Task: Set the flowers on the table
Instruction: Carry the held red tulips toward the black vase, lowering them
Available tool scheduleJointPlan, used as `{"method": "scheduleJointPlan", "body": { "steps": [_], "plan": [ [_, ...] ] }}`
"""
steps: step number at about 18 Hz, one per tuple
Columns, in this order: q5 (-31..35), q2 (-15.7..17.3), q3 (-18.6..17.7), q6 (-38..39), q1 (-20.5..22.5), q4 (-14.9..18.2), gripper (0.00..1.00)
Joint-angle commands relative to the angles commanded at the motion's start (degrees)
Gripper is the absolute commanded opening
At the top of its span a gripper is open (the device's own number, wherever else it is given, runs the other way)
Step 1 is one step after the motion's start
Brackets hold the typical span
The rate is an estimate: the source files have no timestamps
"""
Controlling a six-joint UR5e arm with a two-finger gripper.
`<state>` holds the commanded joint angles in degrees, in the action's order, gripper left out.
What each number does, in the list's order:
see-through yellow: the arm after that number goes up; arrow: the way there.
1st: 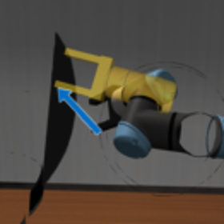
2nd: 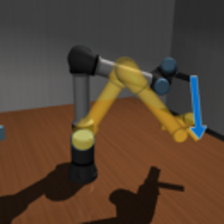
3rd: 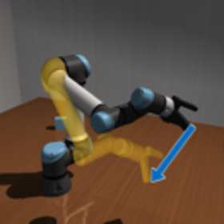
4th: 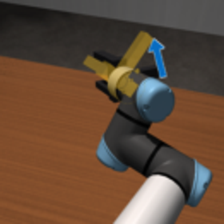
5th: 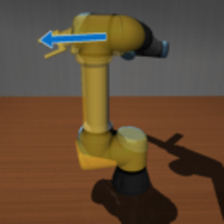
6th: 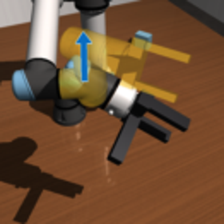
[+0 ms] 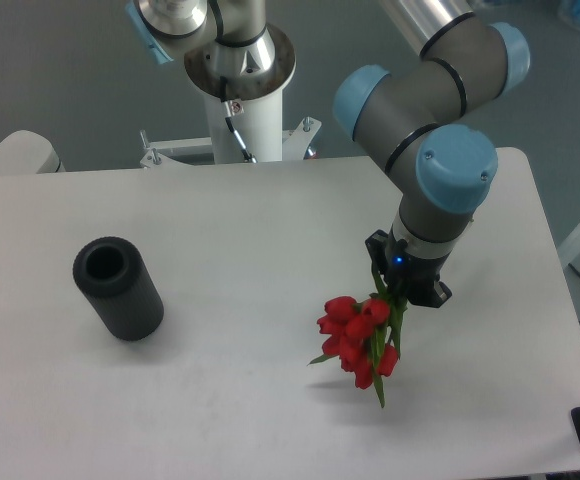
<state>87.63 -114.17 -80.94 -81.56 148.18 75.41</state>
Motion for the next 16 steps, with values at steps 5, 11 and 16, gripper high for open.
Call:
{"method": "scheduleJointPlan", "body": {
  "steps": [5,11,16],
  "plan": [
    [-0.26,1.23,-1.67,-1.32,0.0,0.0,0.0],
    [-0.79,1.94,-1.5,-4.56,0.88,2.81,0.0],
    [-1.14,2.81,-2.64,-7.73,1.23,4.57,0.0]
  ]
}}
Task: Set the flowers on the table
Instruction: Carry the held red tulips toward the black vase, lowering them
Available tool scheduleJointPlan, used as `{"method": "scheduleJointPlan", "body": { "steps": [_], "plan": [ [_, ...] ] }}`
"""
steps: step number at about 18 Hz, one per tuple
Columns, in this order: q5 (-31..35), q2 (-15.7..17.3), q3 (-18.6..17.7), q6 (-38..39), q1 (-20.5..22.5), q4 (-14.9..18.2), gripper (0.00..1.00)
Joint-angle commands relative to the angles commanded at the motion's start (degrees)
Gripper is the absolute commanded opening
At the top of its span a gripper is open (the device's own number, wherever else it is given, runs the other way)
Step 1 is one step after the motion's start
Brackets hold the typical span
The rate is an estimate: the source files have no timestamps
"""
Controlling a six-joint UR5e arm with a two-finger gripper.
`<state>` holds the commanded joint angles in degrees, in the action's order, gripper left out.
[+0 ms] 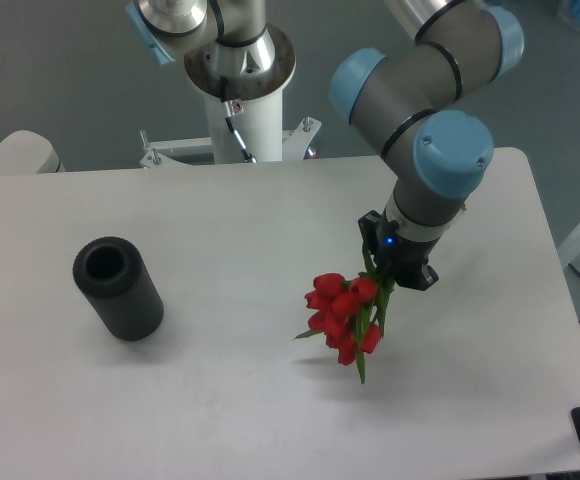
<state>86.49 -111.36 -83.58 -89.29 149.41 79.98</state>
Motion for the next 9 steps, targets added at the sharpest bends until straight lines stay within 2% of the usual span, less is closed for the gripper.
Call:
{"method": "scheduleJointPlan", "body": {
  "steps": [4,7,9],
  "plan": [
    [-0.18,2.9,-6.14,-7.1,1.4,-0.79,0.0],
    [-0.09,4.66,-12.11,-11.77,2.02,-1.4,0.0],
    [-0.18,6.32,-15.72,-12.92,1.93,-2.89,0.0]
  ]
}}
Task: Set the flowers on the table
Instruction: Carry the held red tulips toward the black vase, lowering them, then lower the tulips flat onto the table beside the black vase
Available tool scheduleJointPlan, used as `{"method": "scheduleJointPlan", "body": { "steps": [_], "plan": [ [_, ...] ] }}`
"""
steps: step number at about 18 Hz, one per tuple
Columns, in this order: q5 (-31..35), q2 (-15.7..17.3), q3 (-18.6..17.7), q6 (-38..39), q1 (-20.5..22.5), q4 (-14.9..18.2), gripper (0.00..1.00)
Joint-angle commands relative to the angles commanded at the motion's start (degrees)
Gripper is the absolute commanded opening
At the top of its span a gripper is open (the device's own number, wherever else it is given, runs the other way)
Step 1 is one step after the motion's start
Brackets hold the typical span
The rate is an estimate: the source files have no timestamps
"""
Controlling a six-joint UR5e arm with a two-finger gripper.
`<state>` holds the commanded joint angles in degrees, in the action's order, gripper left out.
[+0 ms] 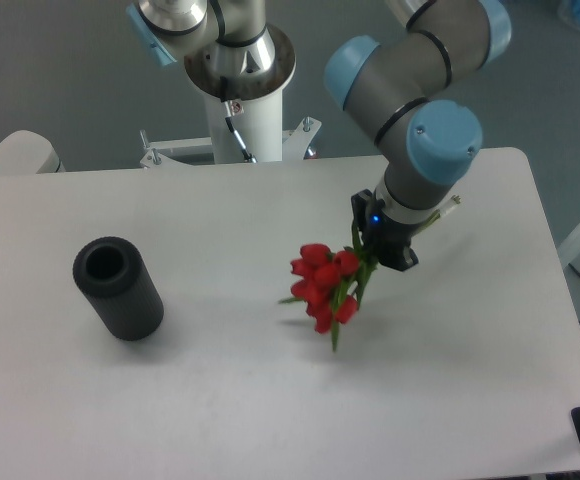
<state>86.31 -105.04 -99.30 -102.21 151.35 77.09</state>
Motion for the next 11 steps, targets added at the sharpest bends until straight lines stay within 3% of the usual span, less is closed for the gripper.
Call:
{"method": "scheduleJointPlan", "body": {
  "steps": [4,11],
  "plan": [
    [-4.12,3.69,-5.81,0.87,-1.23,-1.5,0.01],
    [-5.8,6.07,-10.48,0.35,-2.55,-2.46,0.06]
  ]
}}
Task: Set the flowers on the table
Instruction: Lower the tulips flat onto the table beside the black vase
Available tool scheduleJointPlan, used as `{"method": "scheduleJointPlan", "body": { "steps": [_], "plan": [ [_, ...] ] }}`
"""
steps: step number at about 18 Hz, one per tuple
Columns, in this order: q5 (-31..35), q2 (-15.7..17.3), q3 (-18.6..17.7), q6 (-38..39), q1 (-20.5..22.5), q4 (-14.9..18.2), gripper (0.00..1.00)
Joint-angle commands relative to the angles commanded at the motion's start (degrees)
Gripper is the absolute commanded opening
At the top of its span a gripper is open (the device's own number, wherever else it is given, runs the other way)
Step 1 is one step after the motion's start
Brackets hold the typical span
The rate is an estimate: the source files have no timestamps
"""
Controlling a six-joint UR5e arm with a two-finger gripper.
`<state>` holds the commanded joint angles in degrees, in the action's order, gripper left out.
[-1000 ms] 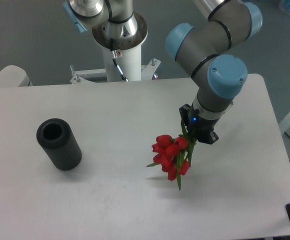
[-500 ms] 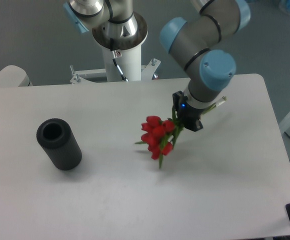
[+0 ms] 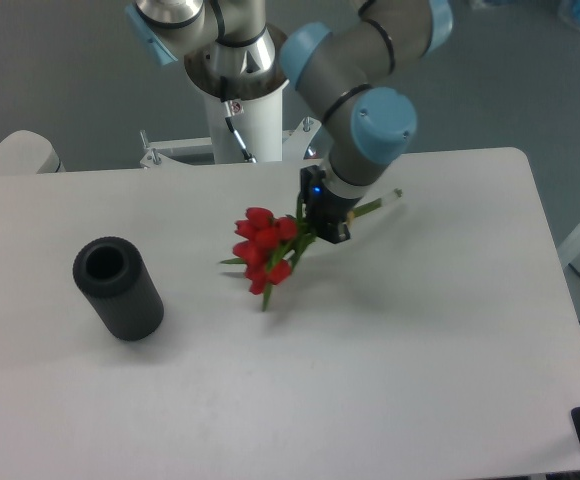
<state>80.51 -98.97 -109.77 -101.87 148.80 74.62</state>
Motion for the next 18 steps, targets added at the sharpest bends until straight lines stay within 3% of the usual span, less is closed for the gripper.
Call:
{"method": "scheduleJointPlan", "body": {
  "steps": [5,6,7,8,13,18],
  "plan": [
    [0.0,-0.09,-0.35,0.27,-0.79,-0.18,0.24],
    [0.0,-0.09,-0.27,0.18,-0.79,-0.35,0.36],
    [0.0,-0.09,-0.18,0.09,-0.79,-0.44,0.64],
    [0.0,-0.09,0.0,0.35,-0.7,-0.53,1.0],
    [0.17,-0.26,0.7,0.7,-0.7,-3.69,1.0],
    [0.35,-0.88,3.94,0.62,-0.44,-3.43,1.0]
  ]
}}
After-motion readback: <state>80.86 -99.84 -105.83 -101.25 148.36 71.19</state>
